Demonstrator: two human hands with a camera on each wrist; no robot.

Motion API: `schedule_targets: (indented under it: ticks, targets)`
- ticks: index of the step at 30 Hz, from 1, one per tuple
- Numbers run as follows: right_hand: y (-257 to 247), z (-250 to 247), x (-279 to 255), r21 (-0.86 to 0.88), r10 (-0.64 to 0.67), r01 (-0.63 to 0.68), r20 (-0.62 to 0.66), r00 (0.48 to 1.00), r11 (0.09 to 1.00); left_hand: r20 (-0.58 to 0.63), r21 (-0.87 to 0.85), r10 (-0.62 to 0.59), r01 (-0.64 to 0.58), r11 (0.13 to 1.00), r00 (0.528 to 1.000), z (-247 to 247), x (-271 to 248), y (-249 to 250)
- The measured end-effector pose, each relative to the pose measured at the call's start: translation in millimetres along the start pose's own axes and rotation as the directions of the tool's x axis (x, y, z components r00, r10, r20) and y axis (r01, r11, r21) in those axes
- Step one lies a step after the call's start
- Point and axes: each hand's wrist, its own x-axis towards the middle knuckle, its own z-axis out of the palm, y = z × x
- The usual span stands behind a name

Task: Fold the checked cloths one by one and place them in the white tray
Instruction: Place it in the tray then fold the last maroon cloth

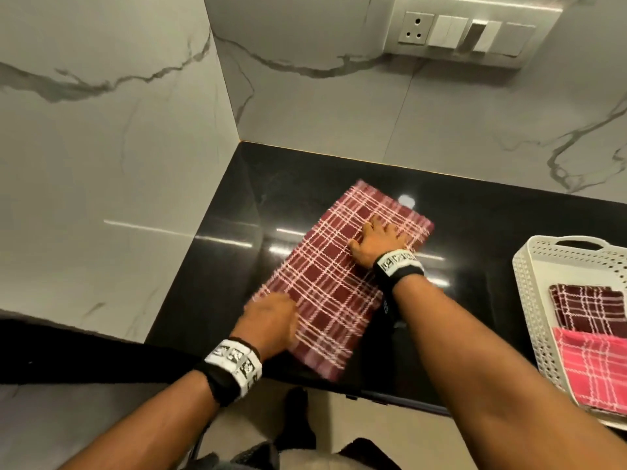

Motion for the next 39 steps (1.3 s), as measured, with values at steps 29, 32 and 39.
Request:
schedule_targets:
  ticks: [29, 32, 39]
  targets:
    - [128, 159, -262, -0.018, -0.455, 0.487, -0.391, 0.8, 0.873, -0.24, -0.121, 0.019, -0.049, 0.991, 0.971, 44, -111, 66]
    - [130, 149, -274, 0.097, -0.422, 0.501, -0.418, 0.804, 0.86, -0.222, -0.191, 0.045, -0.089, 0.978, 0.974, 31, -125, 68]
    - [141, 55, -312, 0.678, -0.49, 0.38, -0.033, 0.871, 0.63, 0.247, -0.613, -0.067, 0.209, 0.762, 0.967, -51, -152, 62]
